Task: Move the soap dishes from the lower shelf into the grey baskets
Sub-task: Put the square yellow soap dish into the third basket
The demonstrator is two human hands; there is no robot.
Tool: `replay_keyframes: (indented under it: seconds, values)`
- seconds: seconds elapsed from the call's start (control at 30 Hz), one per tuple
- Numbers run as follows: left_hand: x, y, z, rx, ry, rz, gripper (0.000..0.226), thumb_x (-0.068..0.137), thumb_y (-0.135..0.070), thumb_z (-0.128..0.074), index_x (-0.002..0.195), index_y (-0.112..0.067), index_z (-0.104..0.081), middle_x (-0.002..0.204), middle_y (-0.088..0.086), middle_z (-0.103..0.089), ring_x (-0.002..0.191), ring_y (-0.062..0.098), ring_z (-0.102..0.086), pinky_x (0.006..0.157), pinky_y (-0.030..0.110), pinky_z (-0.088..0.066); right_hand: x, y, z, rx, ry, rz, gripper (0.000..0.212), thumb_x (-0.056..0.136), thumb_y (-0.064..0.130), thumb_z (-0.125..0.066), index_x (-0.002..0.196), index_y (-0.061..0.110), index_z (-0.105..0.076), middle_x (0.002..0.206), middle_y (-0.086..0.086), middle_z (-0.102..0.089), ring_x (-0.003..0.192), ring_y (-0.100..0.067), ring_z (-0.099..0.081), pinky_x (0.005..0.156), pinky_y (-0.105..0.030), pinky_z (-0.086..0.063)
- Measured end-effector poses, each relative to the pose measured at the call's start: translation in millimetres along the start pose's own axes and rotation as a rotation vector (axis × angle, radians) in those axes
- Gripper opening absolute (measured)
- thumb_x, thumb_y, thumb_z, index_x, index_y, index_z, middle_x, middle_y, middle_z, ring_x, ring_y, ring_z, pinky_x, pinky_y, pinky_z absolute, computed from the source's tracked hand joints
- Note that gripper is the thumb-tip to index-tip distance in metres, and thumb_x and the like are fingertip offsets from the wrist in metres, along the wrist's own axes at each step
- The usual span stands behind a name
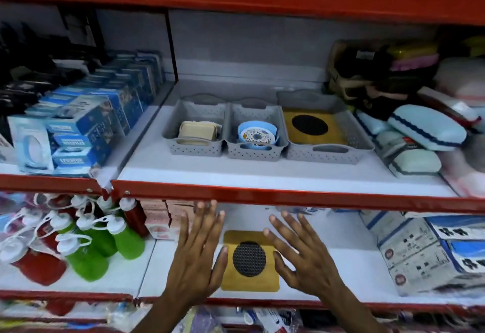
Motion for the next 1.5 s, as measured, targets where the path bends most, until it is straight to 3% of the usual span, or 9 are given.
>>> replay_keyframes:
  seconds: [0.13, 0.27, 0.33, 0.5, 0.7, 0.83, 1.0, 1.17, 1.5]
  values:
    - [-44.2, 6.8, -59.9, -0.153, 0.236, 0.133, 0.061, 0.102, -0.033, -0.036, 0.158, -0.016, -0.019, 0.17, 0.006, -0.015, 0.158, 0.027, -0.01, 0.127, 0.045, -0.008, -59.0, -9.6, -55.2, 0.135, 0.302, -0.316, 0.059, 0.095, 0.029, -0.057, 0.15, 0.019, -0.04, 0.161, 0.004, -0.029, 0.15, -0.02, -0.029, 0.121, -0.043, -0.025]
    - [-72.0, 21.7, -113.2, -0.291, 0.427, 0.367, 0.064, 0.101, -0.046, -0.022, 0.158, -0.019, -0.016, 0.17, 0.0, -0.007, 0.158, 0.021, -0.006, 0.127, 0.03, -0.013, -88.6, -12.8, -94.6, 0.27, 0.485, -0.806, 0.07, 0.098, 0.06, -0.023, 0.154, 0.019, -0.031, 0.159, 0.004, -0.032, 0.146, -0.018, -0.035, 0.119, -0.025, -0.022]
    - [-75.2, 27.3, -132.7, -0.327, 0.532, 0.481, 0.07, 0.096, -0.047, -0.019, 0.157, -0.013, -0.017, 0.169, 0.009, -0.012, 0.156, 0.027, -0.019, 0.122, 0.024, -0.017, -93.6, -10.9, -106.8, 0.378, 0.538, -0.994, 0.065, 0.1, 0.05, -0.037, 0.154, 0.013, -0.031, 0.154, -0.004, -0.043, 0.143, -0.024, -0.039, 0.116, -0.028, -0.029]
    - [-68.3, 33.5, -161.3, -0.355, 0.651, 0.749, 0.063, 0.092, -0.015, -0.044, 0.151, 0.004, -0.032, 0.145, 0.029, -0.052, 0.133, 0.042, -0.053, 0.113, 0.038, -0.039, -95.6, -8.0, -134.0, 0.386, 0.654, -1.149, 0.047, 0.098, 0.032, -0.048, 0.13, -0.002, -0.05, 0.089, -0.016, -0.069, 0.096, -0.039, -0.065, 0.076, -0.037, -0.053]
    - [-57.6, 43.6, -164.5, -0.385, 0.559, 1.022, 0.042, 0.089, 0.0, -0.059, 0.13, 0.002, -0.058, 0.135, 0.024, -0.064, 0.128, 0.037, -0.059, 0.108, 0.034, -0.04, -95.0, -16.3, -136.0, 0.42, 0.532, -1.406, 0.039, 0.095, 0.012, -0.06, 0.131, -0.002, -0.058, 0.132, -0.016, -0.065, 0.122, -0.029, -0.061, 0.105, -0.029, -0.041]
    - [-63.7, 51.5, -162.1, -0.434, 0.504, 1.066, 0.027, 0.081, 0.005, -0.061, 0.084, -0.02, -0.07, 0.107, 0.014, -0.077, 0.106, 0.034, -0.07, 0.085, 0.029, -0.047, -96.8, -22.2, -122.4, 0.479, 0.328, -1.497, 0.028, 0.084, -0.004, -0.063, 0.106, 0.006, -0.076, 0.109, -0.011, -0.076, 0.107, -0.027, -0.069, 0.094, -0.029, -0.047]
    - [-70.5, 49.0, -129.6, -0.58, 0.258, 1.085, 0.029, 0.085, 0.006, -0.064, 0.094, -0.021, -0.068, 0.097, 0.007, -0.077, 0.089, 0.028, -0.072, 0.089, 0.042, -0.058, -97.6, -18.5, -97.1, 0.739, 0.14, -1.501, 0.043, 0.08, -0.008, -0.07, 0.086, 0.034, -0.075, 0.089, 0.009, -0.079, 0.082, -0.008, -0.074, 0.088, -0.038, -0.059]
    - [-55.8, 31.7, -69.7, -0.703, 0.027, 0.947, 0.025, 0.089, 0.002, -0.068, 0.097, -0.021, -0.069, 0.09, -0.013, -0.075, 0.088, 0.01, -0.07, 0.069, 0.01, -0.055, -70.6, -13.8, -46.8, 0.813, 0.01, -1.36, 0.032, 0.082, -0.004, -0.074, 0.091, 0.027, -0.077, 0.089, 0.014, -0.079, 0.085, -0.006, -0.074, 0.082, -0.025, -0.06]
    - [55.3, -1.6, 60.2, -1.04, -0.369, 0.72, 0.037, 0.087, -0.002, -0.069, 0.11, -0.031, -0.072, 0.101, -0.026, -0.077, 0.098, -0.003, -0.071, 0.08, 0.011, -0.056, 31.4, -33.0, 66.8, 1.078, -0.399, -1.117, 0.034, 0.08, -0.006, -0.074, 0.103, 0.019, -0.076, 0.095, 0.006, -0.08, 0.085, -0.004, -0.073, 0.072, -0.015, -0.057]
Point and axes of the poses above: each hand's wrist, its own x-axis towards the middle knuckle, its own z-axis out of the back of the hand, y = z × x, the point moved 4 cm from there along x, towards the middle knuckle
